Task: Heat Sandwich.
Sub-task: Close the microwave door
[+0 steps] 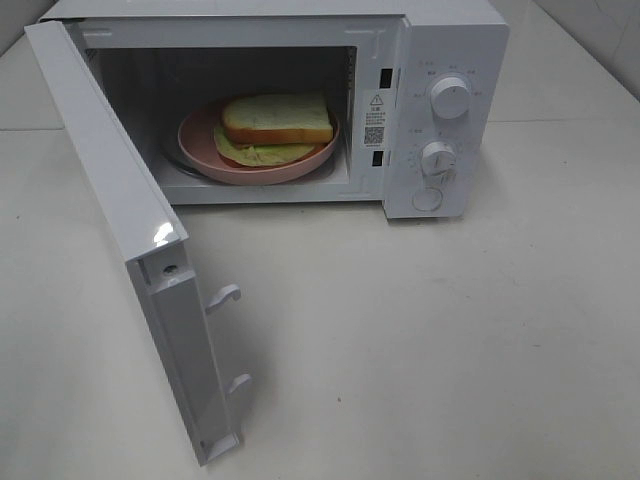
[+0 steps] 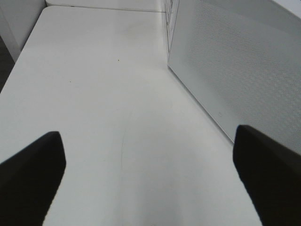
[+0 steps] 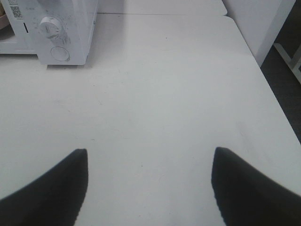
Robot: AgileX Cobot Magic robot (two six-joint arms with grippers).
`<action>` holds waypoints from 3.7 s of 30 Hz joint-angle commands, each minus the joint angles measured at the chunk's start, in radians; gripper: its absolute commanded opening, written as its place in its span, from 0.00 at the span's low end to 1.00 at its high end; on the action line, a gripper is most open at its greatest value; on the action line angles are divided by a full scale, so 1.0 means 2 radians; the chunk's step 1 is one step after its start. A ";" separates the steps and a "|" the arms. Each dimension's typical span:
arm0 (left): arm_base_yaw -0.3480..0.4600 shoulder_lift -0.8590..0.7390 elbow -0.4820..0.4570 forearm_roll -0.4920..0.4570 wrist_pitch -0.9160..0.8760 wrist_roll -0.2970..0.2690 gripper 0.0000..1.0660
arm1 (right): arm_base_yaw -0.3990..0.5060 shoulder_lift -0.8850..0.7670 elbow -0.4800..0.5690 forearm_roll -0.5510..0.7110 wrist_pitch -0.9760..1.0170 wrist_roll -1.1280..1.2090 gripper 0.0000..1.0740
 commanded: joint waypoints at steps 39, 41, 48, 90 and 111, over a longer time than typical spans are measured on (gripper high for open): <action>0.002 0.342 0.161 0.039 -0.668 -0.004 0.00 | -0.005 -0.015 0.000 -0.001 -0.004 0.001 0.66; 0.002 0.371 0.161 0.057 -0.700 -0.007 0.00 | -0.005 -0.015 0.000 -0.001 -0.004 0.001 0.66; -0.022 0.447 0.160 0.123 -0.755 -0.050 0.00 | -0.005 -0.015 0.000 -0.001 -0.004 0.001 0.66; -0.254 0.749 0.003 0.118 -0.884 -0.049 0.00 | -0.005 -0.015 0.000 -0.001 -0.004 0.001 0.64; -0.350 0.862 -0.202 0.074 -0.794 -0.049 0.00 | -0.005 -0.015 0.000 -0.001 -0.004 0.001 0.64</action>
